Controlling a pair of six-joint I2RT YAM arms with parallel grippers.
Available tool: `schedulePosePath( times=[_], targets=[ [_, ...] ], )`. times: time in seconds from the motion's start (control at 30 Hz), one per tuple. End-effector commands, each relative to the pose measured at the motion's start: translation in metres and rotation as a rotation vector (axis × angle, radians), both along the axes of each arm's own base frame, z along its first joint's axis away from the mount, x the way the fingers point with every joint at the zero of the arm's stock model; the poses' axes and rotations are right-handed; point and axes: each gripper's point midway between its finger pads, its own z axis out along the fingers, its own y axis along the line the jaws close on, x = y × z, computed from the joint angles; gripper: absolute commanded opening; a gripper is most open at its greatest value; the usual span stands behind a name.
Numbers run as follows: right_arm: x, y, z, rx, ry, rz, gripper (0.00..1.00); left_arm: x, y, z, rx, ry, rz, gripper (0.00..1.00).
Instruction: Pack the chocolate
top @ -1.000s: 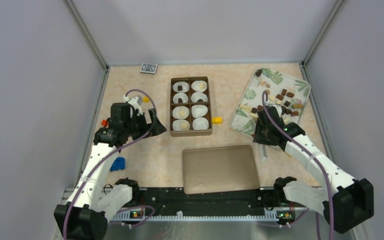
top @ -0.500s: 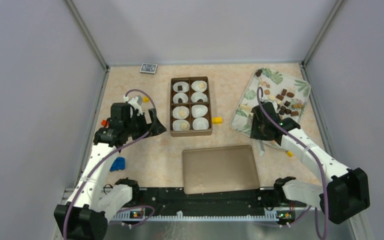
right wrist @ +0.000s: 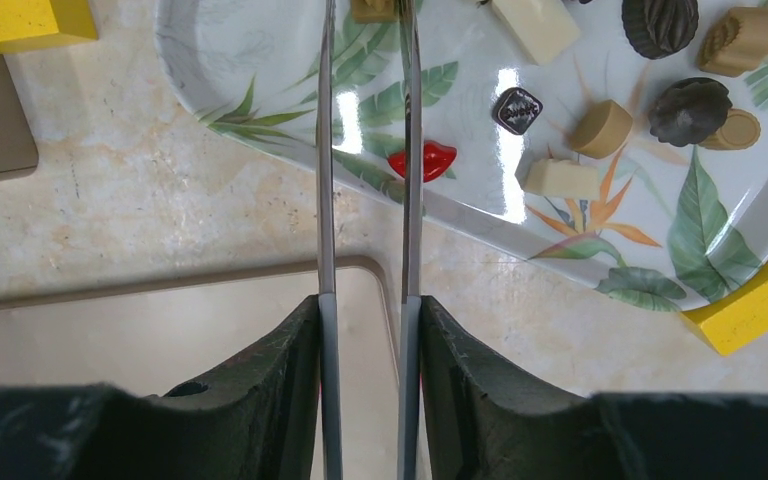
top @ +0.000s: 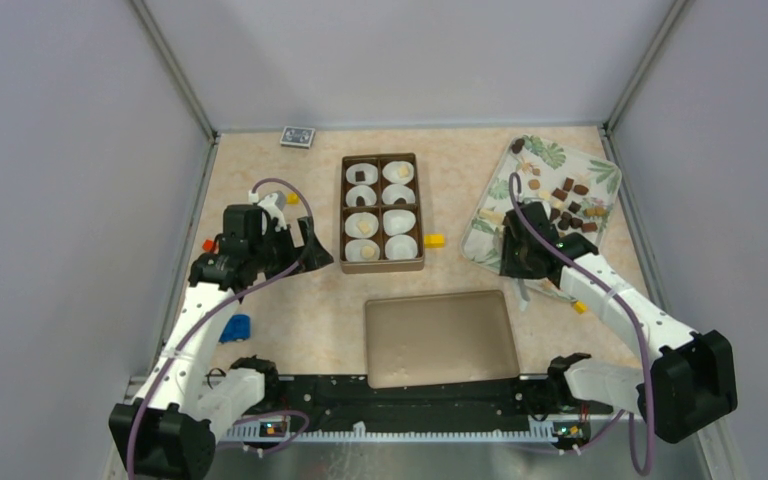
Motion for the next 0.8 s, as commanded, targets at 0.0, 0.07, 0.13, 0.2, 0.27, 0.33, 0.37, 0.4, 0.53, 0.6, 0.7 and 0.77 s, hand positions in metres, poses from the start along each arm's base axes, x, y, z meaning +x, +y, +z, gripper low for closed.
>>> schedulePosePath(
  times=[0.0,0.07,0.13,0.2,0.27,0.33,0.37,0.4,0.53,0.6,0.7,0.77],
  targets=[
    [0.011,0.000,0.020,-0.004,-0.053,0.005,0.36,0.008,-0.002,0.013,-0.009,-0.058,-0.015,0.99],
    [0.010,-0.001,0.020,-0.008,-0.051,0.005,0.35,0.007,-0.003,0.011,-0.016,-0.053,-0.018,0.99],
    [0.009,-0.002,0.020,-0.014,-0.054,0.004,0.33,0.007,-0.004,0.010,-0.022,-0.049,-0.018,0.99],
    [0.009,-0.005,0.021,-0.037,-0.055,0.001,0.32,0.007,-0.005,0.010,-0.025,-0.050,-0.020,0.99],
    [0.009,-0.007,0.022,-0.062,-0.056,-0.002,0.32,0.008,-0.005,0.011,-0.027,-0.052,-0.023,0.99],
    [0.009,-0.008,0.022,-0.085,-0.054,-0.003,0.31,0.009,-0.006,0.012,-0.028,-0.054,-0.024,0.99],
    [0.009,-0.010,0.022,-0.105,-0.052,-0.005,0.31,0.009,-0.006,0.012,-0.029,-0.054,-0.026,0.99],
    [0.008,-0.010,0.022,-0.121,-0.048,-0.004,0.31,0.010,-0.006,0.011,-0.029,-0.051,-0.026,0.99],
    [0.008,-0.010,0.020,-0.135,-0.041,0.002,0.32,0.009,-0.007,0.011,-0.036,-0.048,-0.030,0.99],
    [0.008,-0.009,0.020,-0.134,-0.038,0.004,0.33,0.009,-0.007,0.011,-0.037,-0.048,-0.030,0.99],
    [0.009,-0.008,0.020,-0.132,-0.038,0.008,0.33,0.010,-0.007,0.011,-0.033,-0.052,-0.028,0.99],
    [0.009,-0.007,0.020,-0.132,-0.038,0.009,0.33,0.011,-0.007,0.012,-0.031,-0.055,-0.030,0.99]
  ],
)
